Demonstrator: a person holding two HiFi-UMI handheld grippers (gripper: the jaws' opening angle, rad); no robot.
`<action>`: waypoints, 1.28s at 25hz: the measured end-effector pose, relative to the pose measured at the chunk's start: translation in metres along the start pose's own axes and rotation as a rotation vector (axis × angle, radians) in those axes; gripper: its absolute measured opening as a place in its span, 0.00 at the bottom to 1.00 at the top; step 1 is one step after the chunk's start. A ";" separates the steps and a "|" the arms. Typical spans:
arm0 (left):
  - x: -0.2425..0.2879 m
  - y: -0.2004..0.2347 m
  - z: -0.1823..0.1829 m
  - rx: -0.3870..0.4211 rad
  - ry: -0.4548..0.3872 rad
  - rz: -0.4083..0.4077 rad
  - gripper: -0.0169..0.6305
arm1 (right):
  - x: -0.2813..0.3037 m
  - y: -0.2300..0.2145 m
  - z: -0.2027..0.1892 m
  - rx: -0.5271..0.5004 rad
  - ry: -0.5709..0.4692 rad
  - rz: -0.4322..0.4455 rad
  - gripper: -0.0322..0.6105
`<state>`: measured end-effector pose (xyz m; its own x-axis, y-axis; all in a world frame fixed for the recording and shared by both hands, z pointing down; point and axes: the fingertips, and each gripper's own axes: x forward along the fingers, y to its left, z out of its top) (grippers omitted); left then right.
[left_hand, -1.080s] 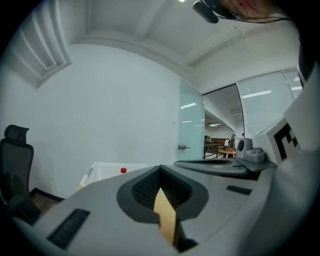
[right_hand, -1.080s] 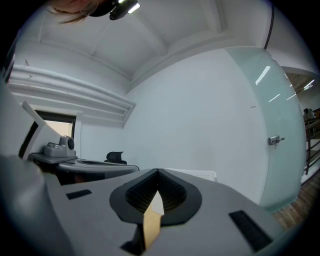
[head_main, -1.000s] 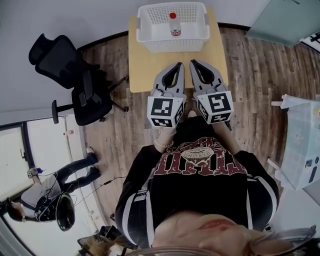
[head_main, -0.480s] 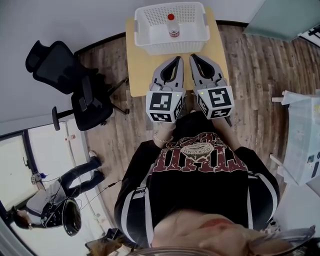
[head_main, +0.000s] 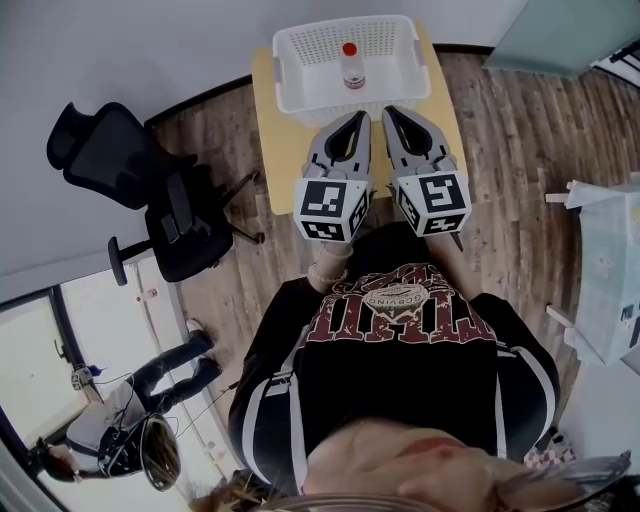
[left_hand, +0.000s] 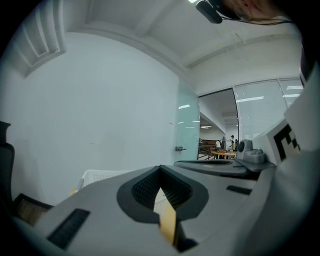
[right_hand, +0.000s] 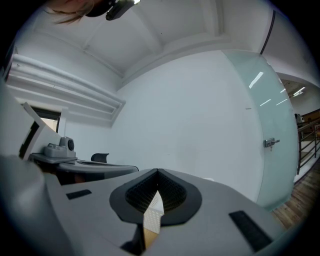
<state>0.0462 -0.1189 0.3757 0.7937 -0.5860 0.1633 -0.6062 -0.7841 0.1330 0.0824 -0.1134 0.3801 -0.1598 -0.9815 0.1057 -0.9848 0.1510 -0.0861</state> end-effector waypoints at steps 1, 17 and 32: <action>0.002 0.005 0.000 0.000 0.002 -0.004 0.09 | 0.006 0.000 0.001 -0.001 0.000 -0.004 0.08; 0.037 0.080 0.005 0.000 0.015 -0.042 0.09 | 0.088 0.004 -0.004 -0.015 0.014 -0.051 0.08; 0.053 0.105 -0.009 -0.027 0.050 -0.062 0.09 | 0.115 -0.011 -0.022 -0.029 0.071 -0.108 0.08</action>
<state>0.0239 -0.2307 0.4072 0.8266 -0.5252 0.2023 -0.5578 -0.8123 0.1704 0.0730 -0.2255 0.4148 -0.0562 -0.9816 0.1825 -0.9979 0.0494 -0.0414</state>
